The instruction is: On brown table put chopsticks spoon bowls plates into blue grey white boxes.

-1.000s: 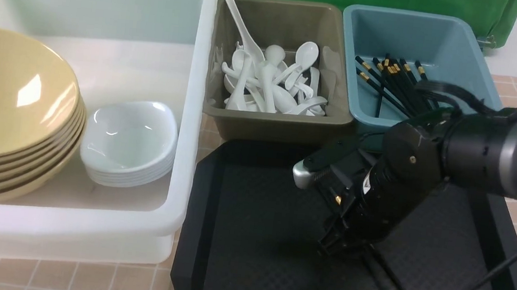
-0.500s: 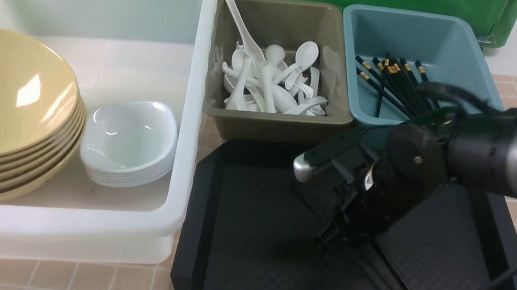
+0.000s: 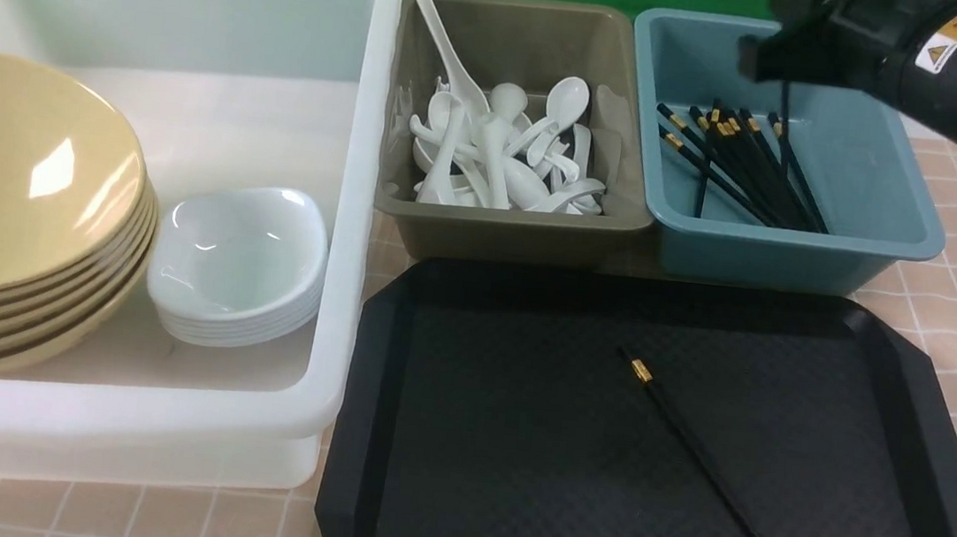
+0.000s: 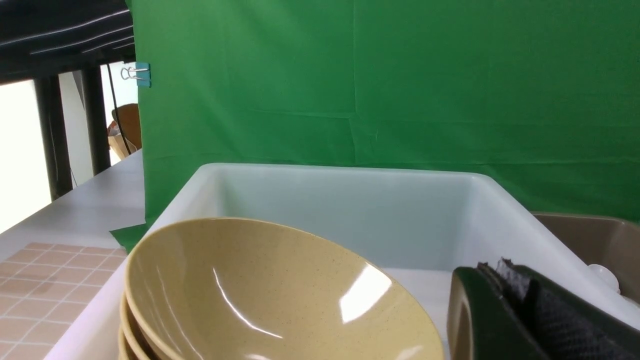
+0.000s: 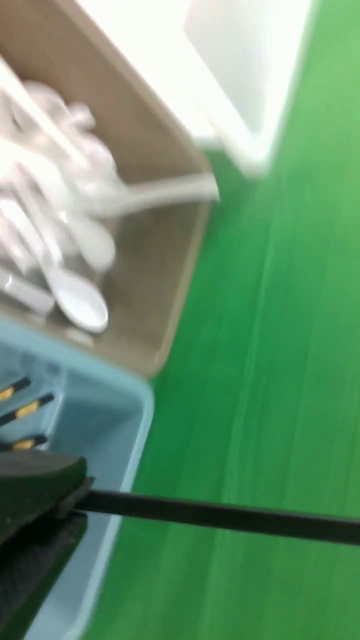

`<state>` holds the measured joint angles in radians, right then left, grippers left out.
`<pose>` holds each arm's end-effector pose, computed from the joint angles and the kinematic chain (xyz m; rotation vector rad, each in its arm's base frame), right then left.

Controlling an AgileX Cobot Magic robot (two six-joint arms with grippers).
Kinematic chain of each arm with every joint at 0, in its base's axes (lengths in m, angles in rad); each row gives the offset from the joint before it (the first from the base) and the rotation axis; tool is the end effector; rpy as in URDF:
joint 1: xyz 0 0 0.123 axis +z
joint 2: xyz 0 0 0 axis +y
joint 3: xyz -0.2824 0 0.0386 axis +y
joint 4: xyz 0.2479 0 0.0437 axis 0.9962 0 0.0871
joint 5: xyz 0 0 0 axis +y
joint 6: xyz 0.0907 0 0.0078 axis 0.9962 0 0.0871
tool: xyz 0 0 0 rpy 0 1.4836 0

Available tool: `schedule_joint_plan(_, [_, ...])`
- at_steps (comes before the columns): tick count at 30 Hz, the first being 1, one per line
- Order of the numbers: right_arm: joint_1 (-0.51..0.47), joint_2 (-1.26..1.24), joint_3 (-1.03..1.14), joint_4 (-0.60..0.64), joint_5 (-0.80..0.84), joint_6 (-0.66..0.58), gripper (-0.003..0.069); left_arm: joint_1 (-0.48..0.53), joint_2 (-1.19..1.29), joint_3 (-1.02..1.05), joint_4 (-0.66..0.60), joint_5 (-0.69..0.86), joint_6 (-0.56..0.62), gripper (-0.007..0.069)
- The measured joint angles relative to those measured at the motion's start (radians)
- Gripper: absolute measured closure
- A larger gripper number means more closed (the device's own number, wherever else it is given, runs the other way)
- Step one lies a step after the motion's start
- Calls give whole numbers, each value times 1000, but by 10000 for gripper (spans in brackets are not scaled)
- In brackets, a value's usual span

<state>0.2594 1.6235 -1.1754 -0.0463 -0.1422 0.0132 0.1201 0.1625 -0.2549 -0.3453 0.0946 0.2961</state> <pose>0.3716 0.0992 0.3151 -0.2655 1.7730 0.1685 0.0609 0.0044 0.2813 -0.0983 1.4771 0.0349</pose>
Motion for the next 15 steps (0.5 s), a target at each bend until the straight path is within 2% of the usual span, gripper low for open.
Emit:
schedule_joint_plan(1, [-18, 28, -17, 0, 20, 34, 474, 0, 0, 0, 0, 0, 0, 623])
schedule_joint_plan(2, [-23, 36, -23, 0, 32, 39, 466, 0, 0, 0, 0, 0, 0, 623])
schedule_joint_plan(3, [-32, 52, -39, 0, 82, 64, 407, 0, 0, 0, 0, 1, 0, 623])
schedule_joint_plan(5, [-37, 59, -66, 0, 199, 76, 337, 0, 0, 0, 0, 7, 0, 623])
schedule_joint_plan(7, [-35, 50, -95, 0, 388, 86, 279, 0, 0, 0, 0, 15, 0, 623])
schedule_joint_plan(10, [0, 27, -115, -1, 651, 62, 260, 0, 0, 0, 0, 20, 0, 623])
schedule_joint_plan(13, [62, 30, -114, 1, 883, 9, 277, 0, 0, 0, 0, 24, 0, 623])
schedule_joint_plan(15, [97, 38, -99, 2, 944, -7, 290, 0, 0, 0, 0, 27, 0, 623])
